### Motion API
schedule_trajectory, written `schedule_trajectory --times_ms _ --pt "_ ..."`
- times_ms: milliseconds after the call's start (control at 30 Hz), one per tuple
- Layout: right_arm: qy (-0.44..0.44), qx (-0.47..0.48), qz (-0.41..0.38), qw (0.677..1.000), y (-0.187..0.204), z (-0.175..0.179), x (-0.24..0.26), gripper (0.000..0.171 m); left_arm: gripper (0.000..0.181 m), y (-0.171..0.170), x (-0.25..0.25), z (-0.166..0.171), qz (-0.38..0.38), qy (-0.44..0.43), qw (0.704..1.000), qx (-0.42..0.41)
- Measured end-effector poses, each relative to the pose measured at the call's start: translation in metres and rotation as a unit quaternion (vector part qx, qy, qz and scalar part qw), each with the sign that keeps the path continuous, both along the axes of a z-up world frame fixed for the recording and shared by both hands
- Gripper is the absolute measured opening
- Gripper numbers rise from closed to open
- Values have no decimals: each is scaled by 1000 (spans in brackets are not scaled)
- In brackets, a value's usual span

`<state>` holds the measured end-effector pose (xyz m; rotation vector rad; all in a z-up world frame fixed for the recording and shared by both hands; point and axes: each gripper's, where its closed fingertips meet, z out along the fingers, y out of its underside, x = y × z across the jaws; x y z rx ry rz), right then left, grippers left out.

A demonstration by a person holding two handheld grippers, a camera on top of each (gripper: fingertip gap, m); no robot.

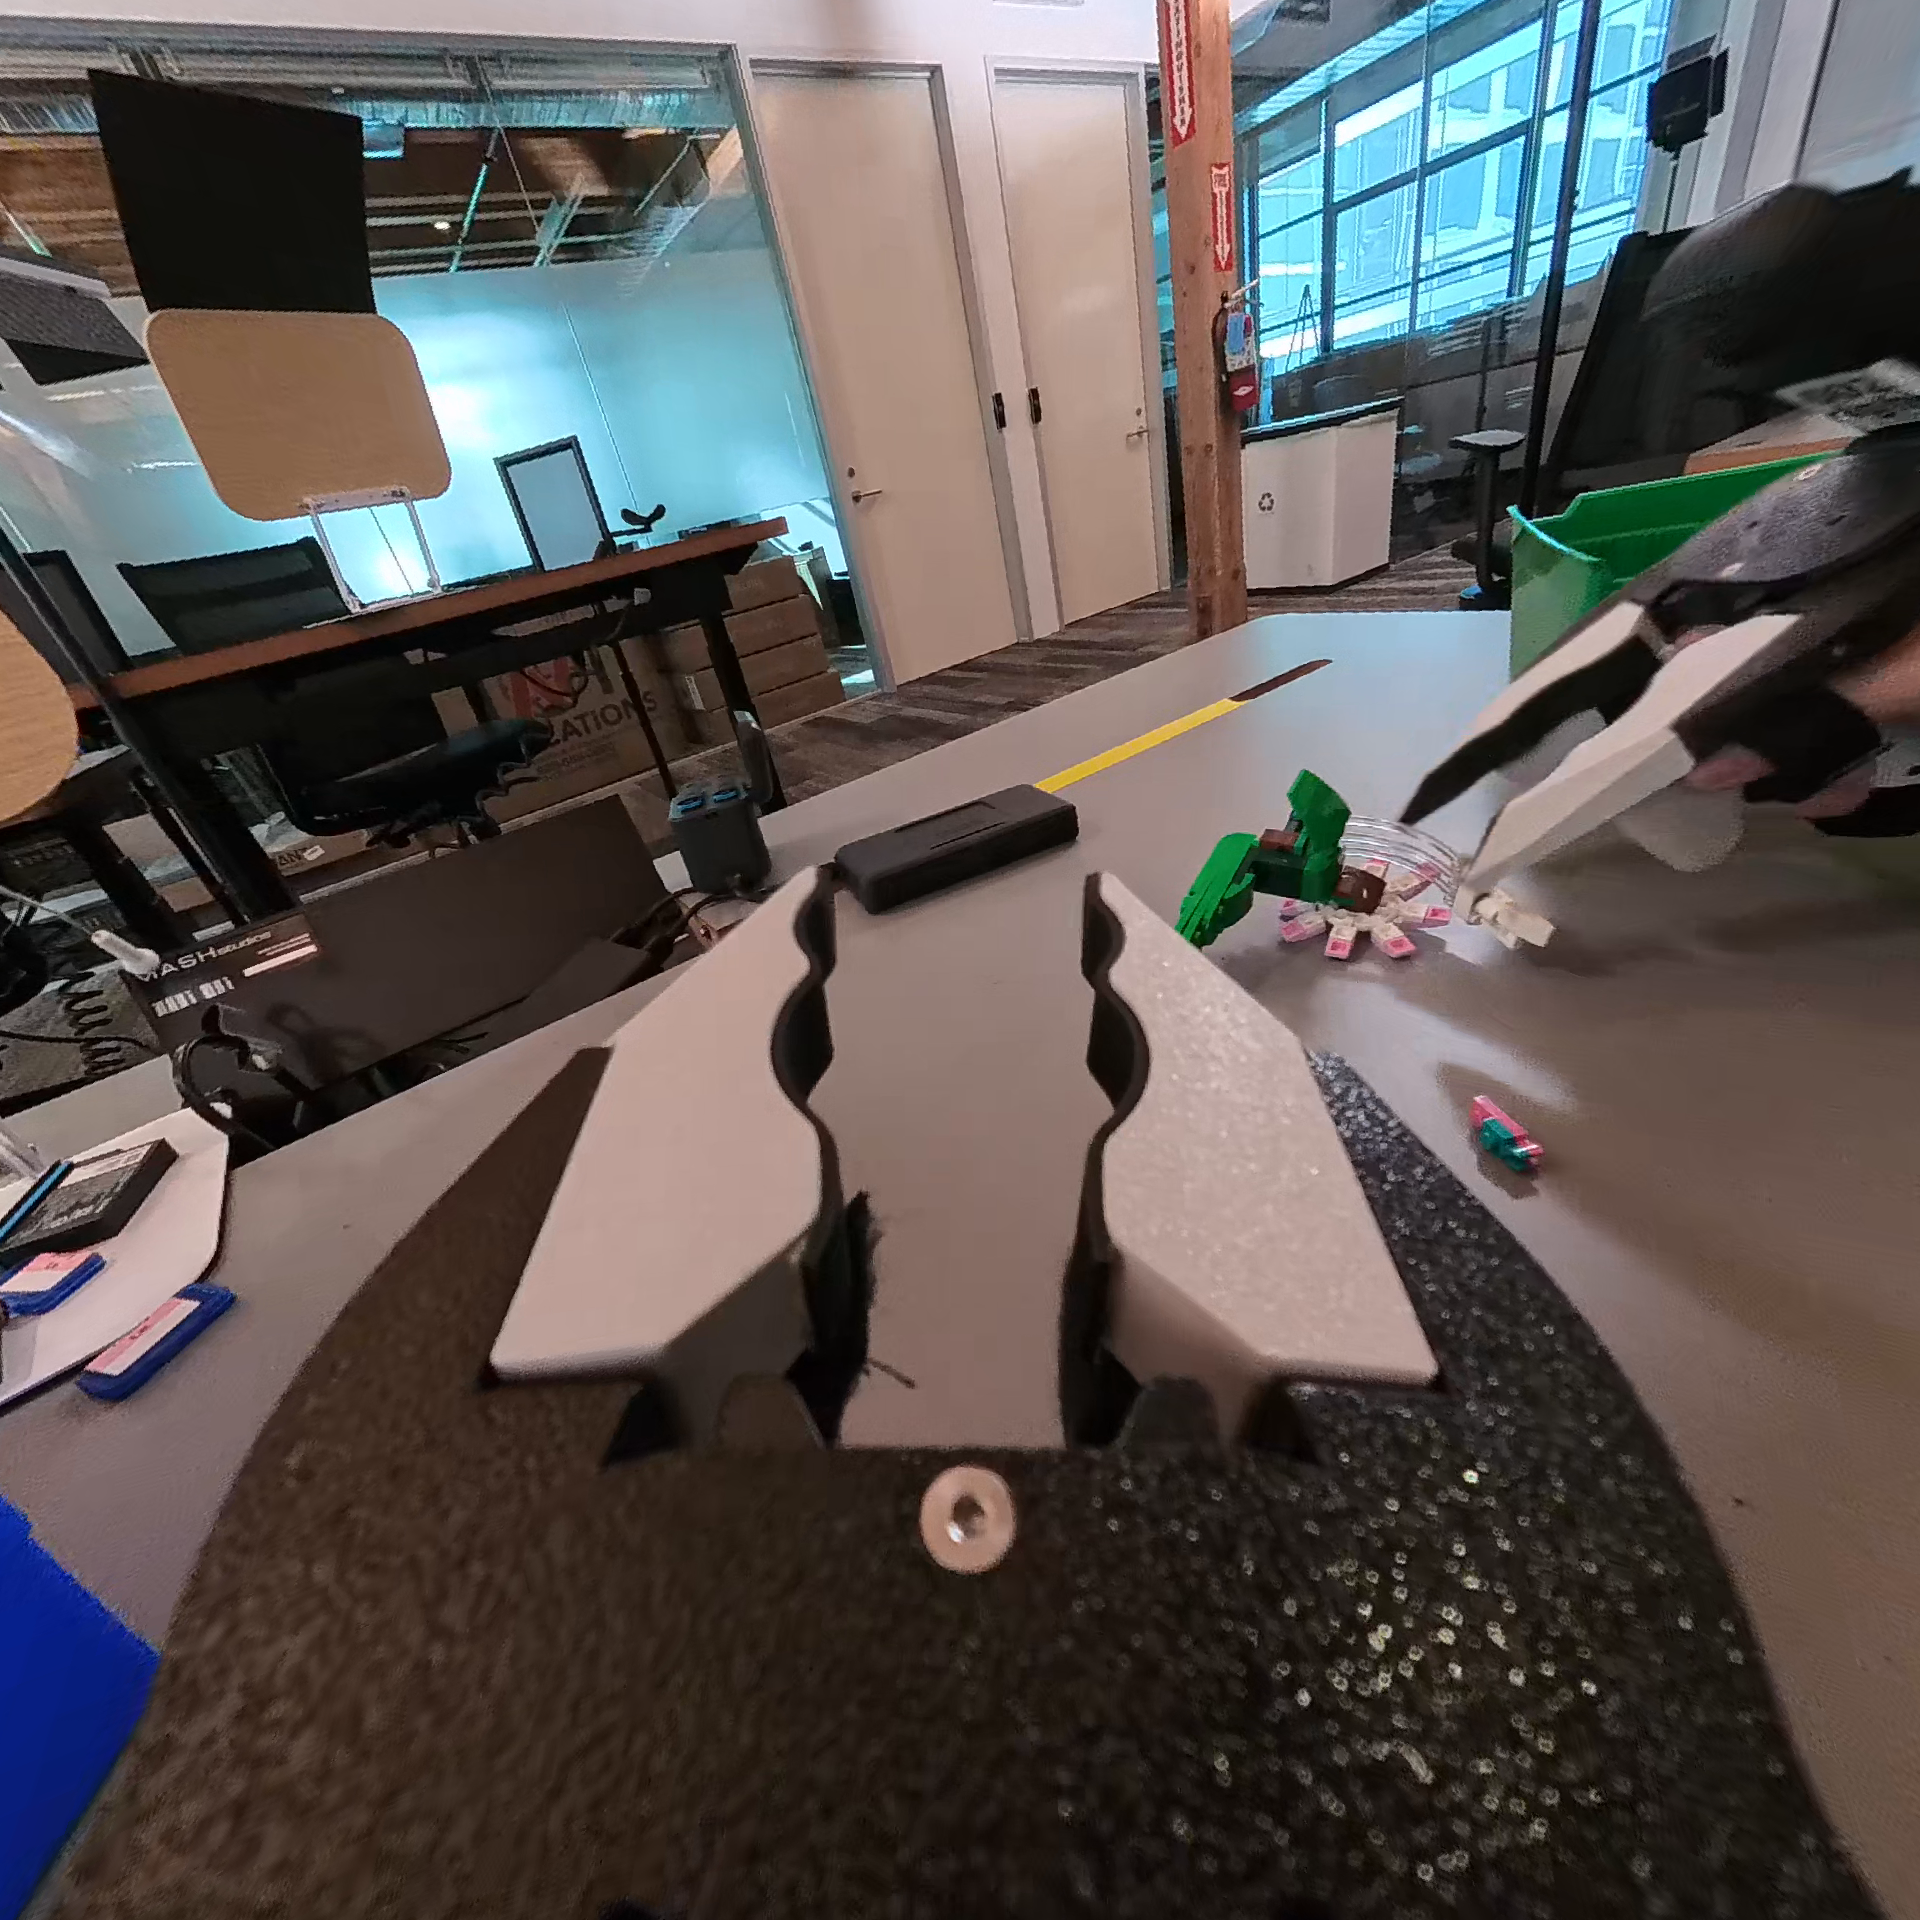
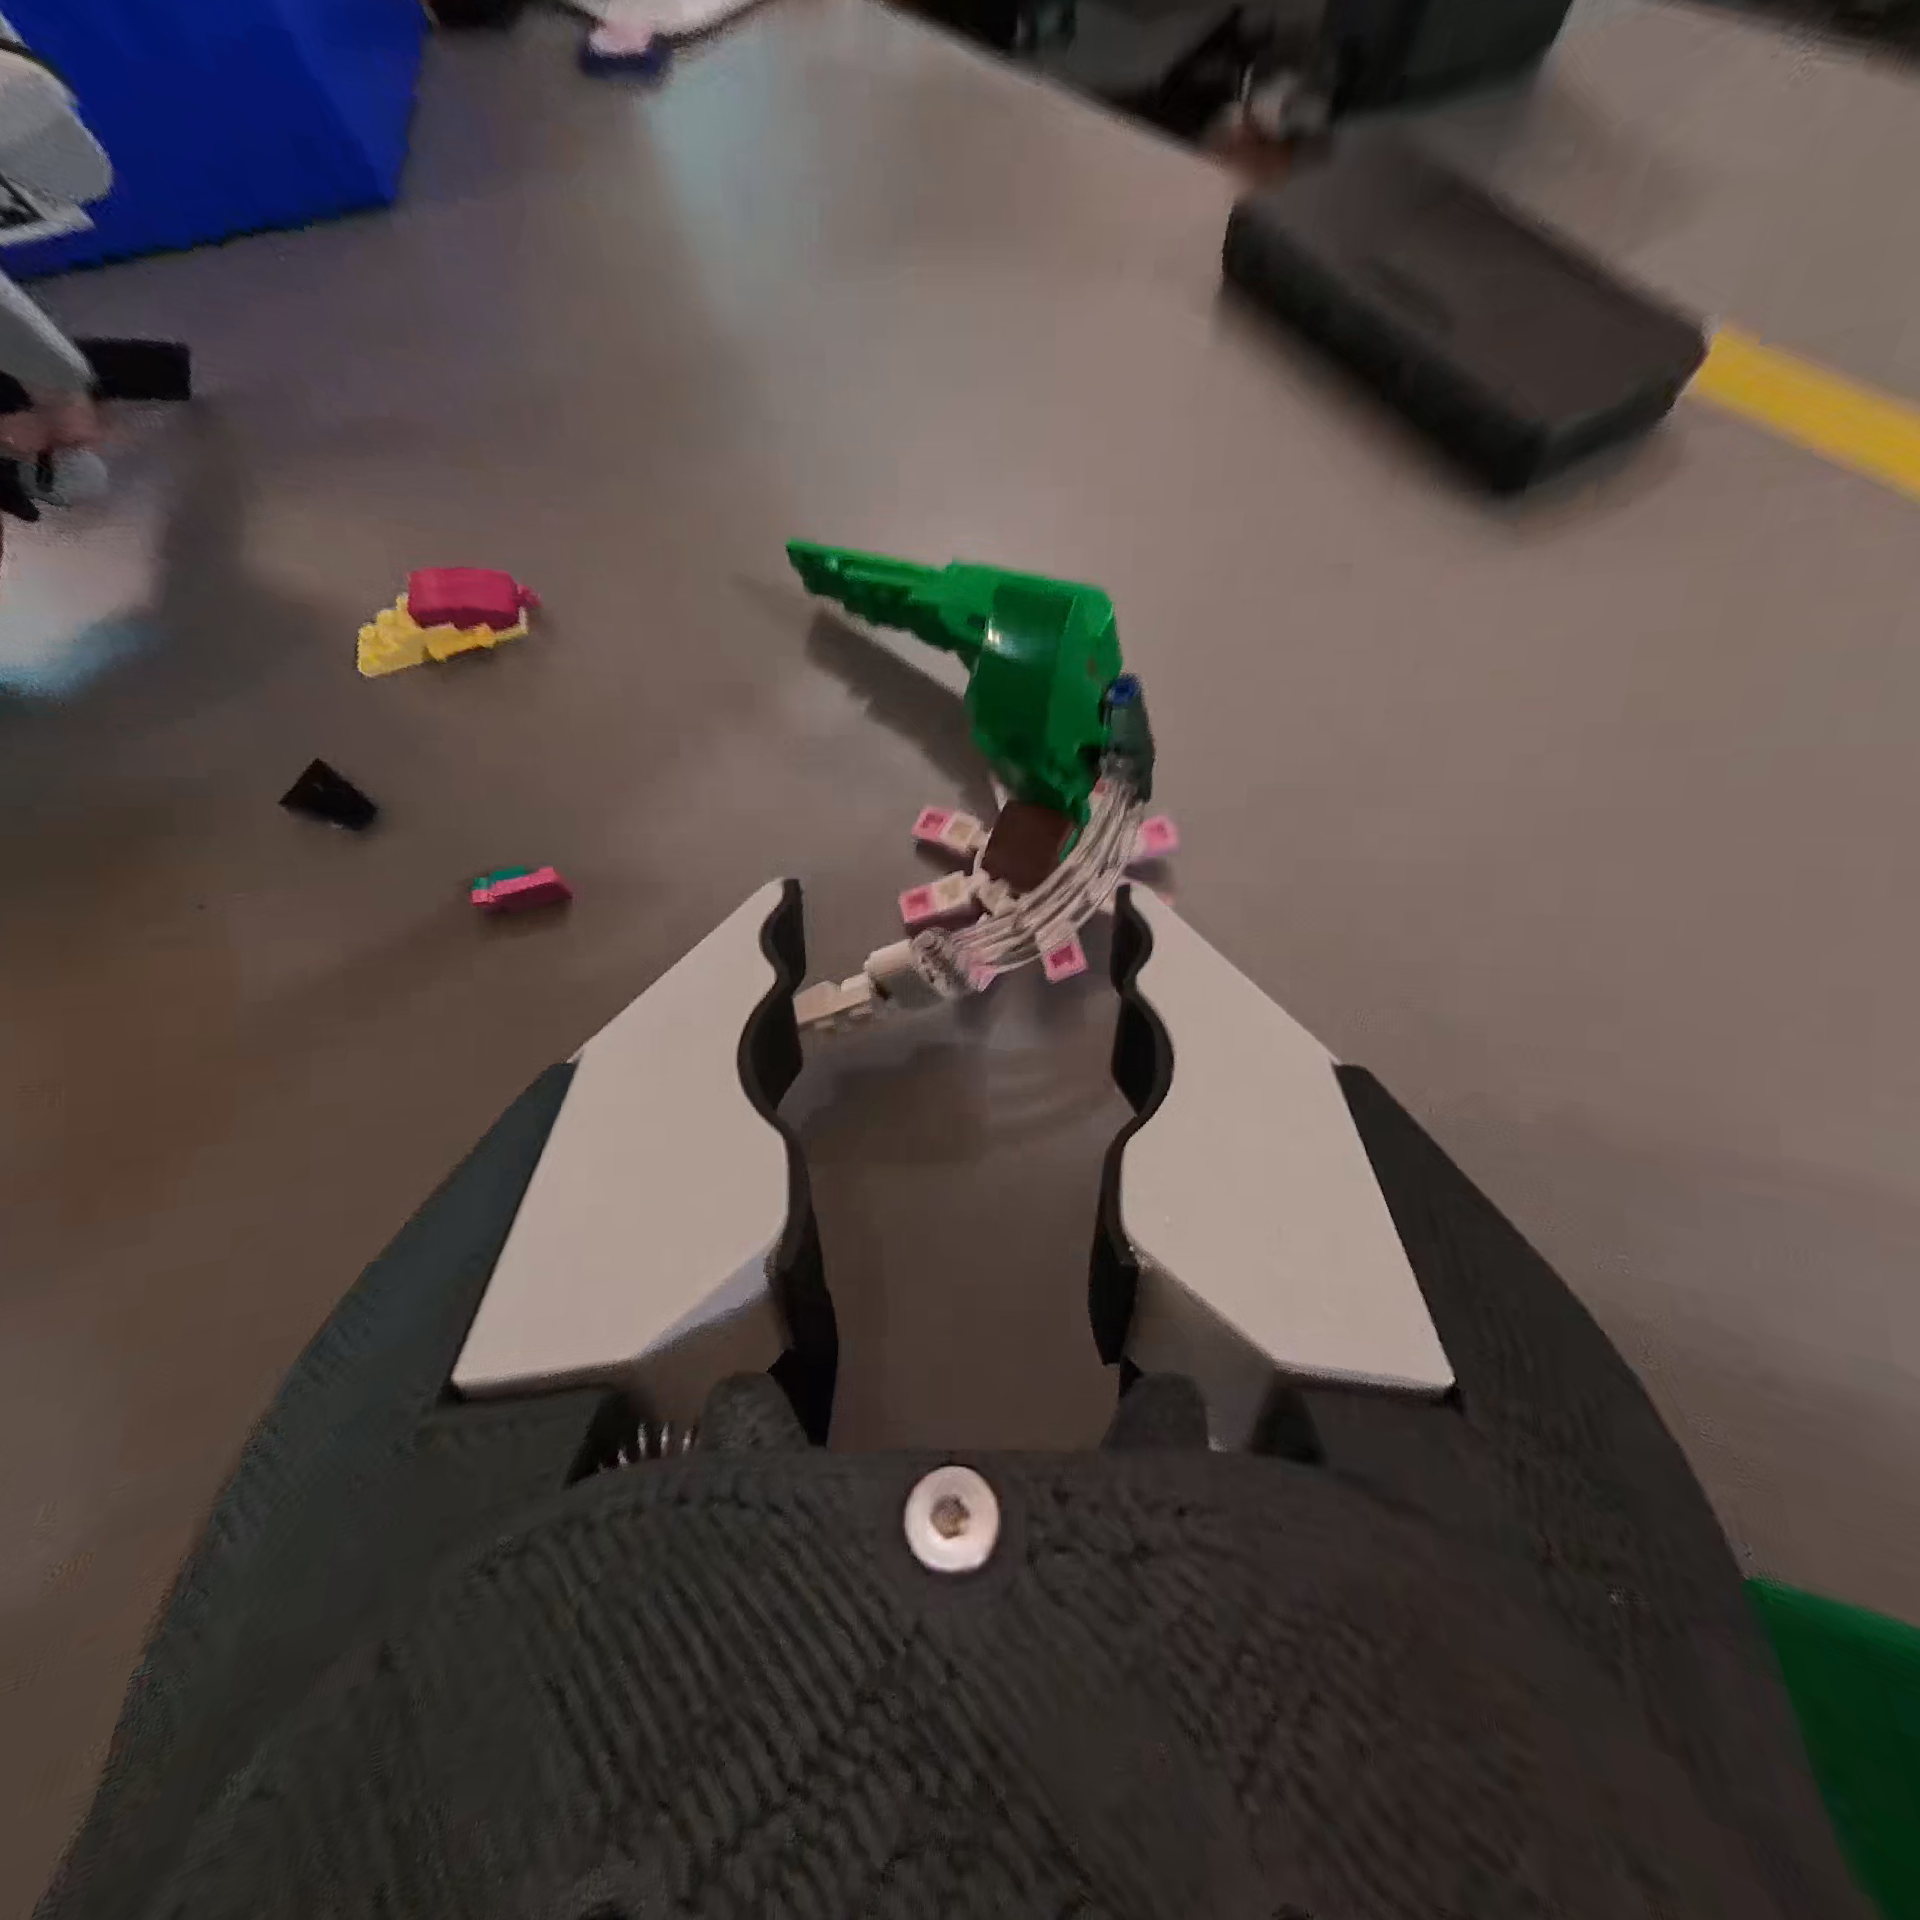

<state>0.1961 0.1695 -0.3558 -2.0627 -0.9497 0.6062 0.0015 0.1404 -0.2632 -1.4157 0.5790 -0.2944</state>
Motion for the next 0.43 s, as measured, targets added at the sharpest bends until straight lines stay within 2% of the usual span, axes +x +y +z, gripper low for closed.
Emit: schedule_trajectory --times_ms 33,133,233,367,433 --pt "-17 -10 -9 1000 -1 -6 0 57 45 -1 1 0 -2 2 1000 0" --pt "-82 15 -40 996 5 -17 6 41 45 -3 6 -1 -8 13 1000 1" --pt "-116 66 -59 989 14 -12 11 28 45 -7 13 -1 -13 27 1000 5" --pt "-117 134 -58 982 18 3 5 10 45 -13 31 -8 -28 66 997 -1" --pt "-117 167 -57 977 19 9 -1 8 45 -16 44 -15 -41 88 995 -11"
